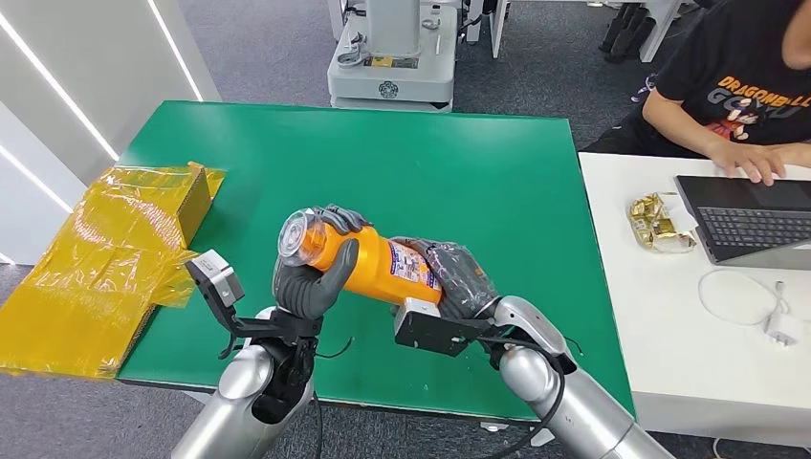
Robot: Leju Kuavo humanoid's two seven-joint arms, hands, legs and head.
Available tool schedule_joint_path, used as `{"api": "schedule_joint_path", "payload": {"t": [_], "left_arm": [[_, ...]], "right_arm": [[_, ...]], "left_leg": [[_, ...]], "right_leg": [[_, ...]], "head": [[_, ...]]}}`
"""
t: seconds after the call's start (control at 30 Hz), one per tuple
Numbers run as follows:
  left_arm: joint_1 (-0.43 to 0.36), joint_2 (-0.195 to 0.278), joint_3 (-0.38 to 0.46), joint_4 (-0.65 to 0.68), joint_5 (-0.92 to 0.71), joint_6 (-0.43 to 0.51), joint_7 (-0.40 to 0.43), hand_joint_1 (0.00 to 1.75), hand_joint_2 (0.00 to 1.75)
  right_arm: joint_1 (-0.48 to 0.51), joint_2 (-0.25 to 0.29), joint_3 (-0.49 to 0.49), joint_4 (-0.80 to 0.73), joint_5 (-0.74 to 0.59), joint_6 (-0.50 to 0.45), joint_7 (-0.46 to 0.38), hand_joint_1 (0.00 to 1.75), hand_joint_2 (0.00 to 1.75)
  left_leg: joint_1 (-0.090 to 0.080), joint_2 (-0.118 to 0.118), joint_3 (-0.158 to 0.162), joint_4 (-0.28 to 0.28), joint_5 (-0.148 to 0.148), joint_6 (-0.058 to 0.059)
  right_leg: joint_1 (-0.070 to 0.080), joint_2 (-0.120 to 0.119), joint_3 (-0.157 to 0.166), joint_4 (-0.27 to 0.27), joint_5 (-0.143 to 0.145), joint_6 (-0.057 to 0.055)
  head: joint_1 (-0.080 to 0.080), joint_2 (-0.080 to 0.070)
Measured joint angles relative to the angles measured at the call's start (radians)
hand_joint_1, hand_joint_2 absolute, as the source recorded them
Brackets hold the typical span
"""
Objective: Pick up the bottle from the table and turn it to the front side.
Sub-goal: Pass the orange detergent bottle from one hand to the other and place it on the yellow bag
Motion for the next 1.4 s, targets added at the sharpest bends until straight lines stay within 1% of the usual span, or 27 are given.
{"api": "schedule_joint_path", "payload": {"t": [0.03,0.07,0.13,0.17,0.2,0.33,0.53,0.8,0.93,1.03,1.1,1.2,1.33,1.4], "left_arm": [[0.0,0.0,0.0,0.0,0.0,0.0,0.0,1.75,1.75],[0.0,0.0,0.0,0.0,0.0,0.0,0.0,1.75,1.75],[0.0,0.0,0.0,0.0,0.0,0.0,0.0,1.75,1.75],[0.0,0.0,0.0,0.0,0.0,0.0,0.0,1.75,1.75],[0.0,0.0,0.0,0.0,-0.001,0.0,0.0,1.75,1.75],[-0.001,0.001,0.0,0.0,-0.001,0.004,0.006,1.75,1.75],[0.0,0.006,0.0,0.0,0.006,0.027,0.003,1.75,1.75],[0.019,0.013,0.0,0.0,0.006,0.061,-0.006,1.75,1.75],[0.027,0.021,0.0,0.0,-0.008,0.065,-0.013,1.75,1.75],[0.027,0.026,0.0,0.0,-0.021,0.067,-0.014,1.75,1.75],[0.025,0.029,0.0,0.0,-0.075,0.097,-0.014,1.75,1.75],[0.014,0.038,0.005,0.0,-0.229,0.177,-0.002,1.75,1.75],[0.007,0.055,0.031,-0.006,-0.345,0.207,0.032,1.75,1.75],[0.008,0.068,0.05,-0.016,-0.442,0.237,0.06,1.75,1.75]], "right_arm": [[0.001,0.0,0.0,-0.001,-0.001,0.0,0.001,1.54,1.75],[0.001,0.0,0.0,-0.002,-0.002,0.0,0.002,1.32,1.75],[0.002,0.0,0.0,-0.004,-0.002,0.0,0.005,0.53,1.75],[0.003,0.0,0.0,-0.005,-0.003,0.0,0.007,0.17,1.75],[0.005,0.0,0.0,-0.007,-0.006,0.0,0.009,0.0,1.75],[0.021,0.0,-0.001,-0.03,-0.025,-0.008,0.014,0.0,1.75],[0.058,0.0,-0.013,-0.09,-0.053,-0.043,0.013,0.0,1.75],[0.146,-0.001,-0.023,-0.222,-0.105,-0.118,-0.022,0.0,1.75],[0.207,-0.005,-0.026,-0.306,-0.081,-0.166,-0.022,0.0,1.75],[0.237,-0.009,-0.026,-0.35,-0.057,-0.184,-0.017,0.0,1.75],[0.255,-0.011,-0.026,-0.373,-0.048,-0.188,-0.014,0.0,1.75],[0.299,-0.012,-0.033,-0.417,-0.039,-0.206,-0.013,0.0,1.75],[0.361,-0.008,-0.051,-0.474,-0.059,-0.257,-0.029,0.0,1.75],[0.398,0.003,-0.068,-0.504,-0.08,-0.296,-0.046,0.0,1.75]], "left_leg": [[0.0,0.0,0.0,0.0,0.0,0.0],[0.0,0.0,0.0,0.0,0.0,0.0],[0.0,0.0,0.0,0.0,0.0,0.0],[0.0,0.0,0.0,0.0,0.0,0.0],[0.0,0.0,0.0,0.0,0.0,0.0],[0.0,0.0,0.0,0.0,0.0,0.0],[0.0,0.0,0.0,0.0,0.0,0.0],[0.0,0.0,0.0,0.0,0.0,0.0],[0.0,0.0,-0.001,0.0,0.0,0.0],[0.0,0.0,-0.001,0.0,0.0,0.0],[0.0,0.0,-0.001,0.0,0.0,0.0],[0.0,0.0,-0.001,0.0,0.0,0.0],[0.0,0.0,-0.001,0.0,0.0,0.0],[0.0,0.0,-0.001,-0.001,0.0,0.0]], "right_leg": [[0.0,0.0,0.0,0.0,0.0,0.0],[0.0,0.0,0.0,0.0,0.0,0.0],[0.0,0.0,0.0,0.0,0.0,0.0],[0.0,0.0,0.0,0.0,0.0,0.0],[0.0,0.0,0.0,0.0,0.0,0.0],[0.0,0.0,0.0,0.0,0.0,0.0],[0.0,0.0,-0.001,0.0,0.0,0.0],[0.0,0.0,-0.001,0.0,0.0,0.0],[0.0,0.0,-0.001,0.0,0.0,0.0],[0.0,0.0,-0.001,0.0,0.0,0.0],[0.0,0.0,-0.001,0.0,0.0,0.0],[0.0,0.0,-0.001,0.0,0.0,0.0],[0.0,0.0,-0.001,0.0,0.0,0.0],[0.0,0.0,-0.001,0.0,-0.001,0.0]], "head": [[0.0,0.0],[0.0,0.0],[0.0,0.0],[0.0,0.0],[0.0,0.0],[0.0,0.0],[0.0,0.0],[0.0,0.0],[0.0,0.0],[0.0,0.0],[0.0,0.0],[0.0,0.0],[0.0,0.0],[0.0,0.0]]}}
